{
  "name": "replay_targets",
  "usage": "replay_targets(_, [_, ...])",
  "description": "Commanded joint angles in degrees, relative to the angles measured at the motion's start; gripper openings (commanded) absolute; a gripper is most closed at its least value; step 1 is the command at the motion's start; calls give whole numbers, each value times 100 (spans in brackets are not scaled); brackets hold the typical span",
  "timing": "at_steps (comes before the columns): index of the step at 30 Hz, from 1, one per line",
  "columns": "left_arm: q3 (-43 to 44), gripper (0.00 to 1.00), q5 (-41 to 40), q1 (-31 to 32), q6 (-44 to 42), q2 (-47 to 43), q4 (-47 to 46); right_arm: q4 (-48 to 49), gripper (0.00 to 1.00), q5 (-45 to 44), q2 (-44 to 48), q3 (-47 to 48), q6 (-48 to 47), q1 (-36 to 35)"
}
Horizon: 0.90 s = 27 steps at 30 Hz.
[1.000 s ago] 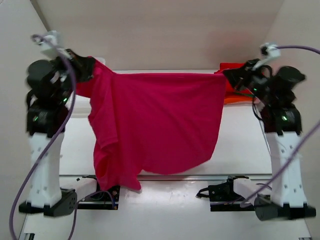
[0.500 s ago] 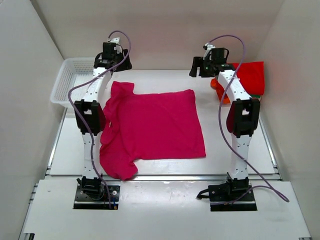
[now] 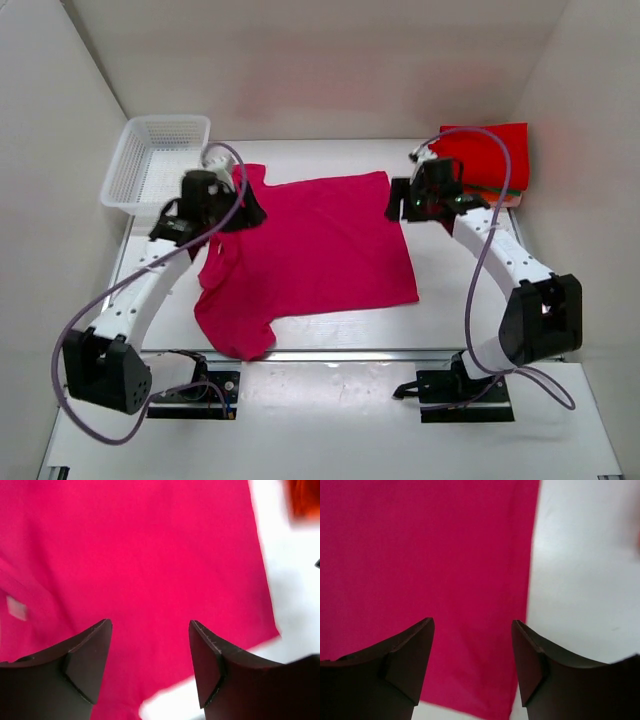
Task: Fold and stack the t-shirts
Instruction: Flatten out the tshirt
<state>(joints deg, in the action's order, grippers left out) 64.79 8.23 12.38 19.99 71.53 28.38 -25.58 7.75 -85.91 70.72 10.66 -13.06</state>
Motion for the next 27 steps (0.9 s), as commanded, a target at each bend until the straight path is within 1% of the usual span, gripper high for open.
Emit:
replay_targets(1, [-1168, 73, 328, 274, 776, 633, -52, 343, 59, 173, 223, -830, 332, -477])
replay_targets(2, [-1406, 71, 389, 343, 874, 695, -183, 396, 59, 296, 267, -1119, 436, -583])
replay_targets(4, [-1609, 69, 347, 449, 936, 1072, -298, 702, 58, 472, 372, -1595, 613, -741])
replay_targets(6, [-1584, 70, 162, 519, 963, 1345, -325, 932, 58, 508, 373, -2077, 754, -908])
replay_targets(8, [-1418, 69, -49, 528, 1007, 1688, -342, 1177, 58, 613, 268, -2359, 859, -935])
replay_targets(9, [-1269, 69, -102, 502, 998, 2055, -255, 1300, 58, 675, 146, -2526, 903, -909])
replay_targets(11, [-1032, 69, -146, 467, 1016, 2294, -298, 1311, 58, 737, -4, -2545, 903, -804])
replay_targets(13, [-777, 67, -120, 362, 1025, 2785, -412, 1354, 58, 684, -381, -2371, 851, -603])
replay_targets(15, [-303, 67, -111, 309, 1025, 3269, -413, 1302, 58, 632, -777, -2056, 754, -348])
replay_targets(16, [134, 66, -94, 274, 964, 3689, -325, 1206, 58, 623, -1074, -1940, 702, -294])
replay_targets(17, [739, 66, -76, 274, 885, 4119, -203, 1083, 58, 579, -1408, -1547, 640, -137])
replay_targets(18, [1424, 66, -102, 230, 745, 4332, 86, 856, 59, 561, -1585, -1117, 570, 12])
replay_targets(19, [1787, 65, -85, 247, 726, 4787, 393, 671, 59, 579, -1944, -687, 413, 153])
replay_targets(20, [2574, 65, -76, 212, 578, 5201, 562, 564, 59, 570, -2252, -491, 368, 181])
replay_targets(21, [3339, 64, -128, 203, 498, 5570, 1094, 381, 60, 605, -2490, 164, 254, 294])
replay_targets(22, [3703, 65, -111, 212, 436, 5730, 1273, 283, 60, 579, -2536, 318, 253, 295])
replay_targets(23, [4281, 64, -67, 212, 357, 5897, 1388, 178, 60, 535, -2562, 450, 157, 287])
replay_targets(24, [4653, 65, -15, 186, 313, 5943, 1607, 159, 60, 500, -2562, 626, 147, 295])
replay_targets(25, [4743, 65, 29, 160, 304, 5900, 1748, 142, 60, 491, -2510, 749, 95, 287])
replay_targets(26, [4735, 65, 91, 133, 278, 5751, 1785, 107, 60, 491, -2423, 837, 103, 260])
replay_targets(27, [4483, 65, 204, 124, 225, 5619, 1750, 80, 60, 526, -2283, 821, 112, 251])
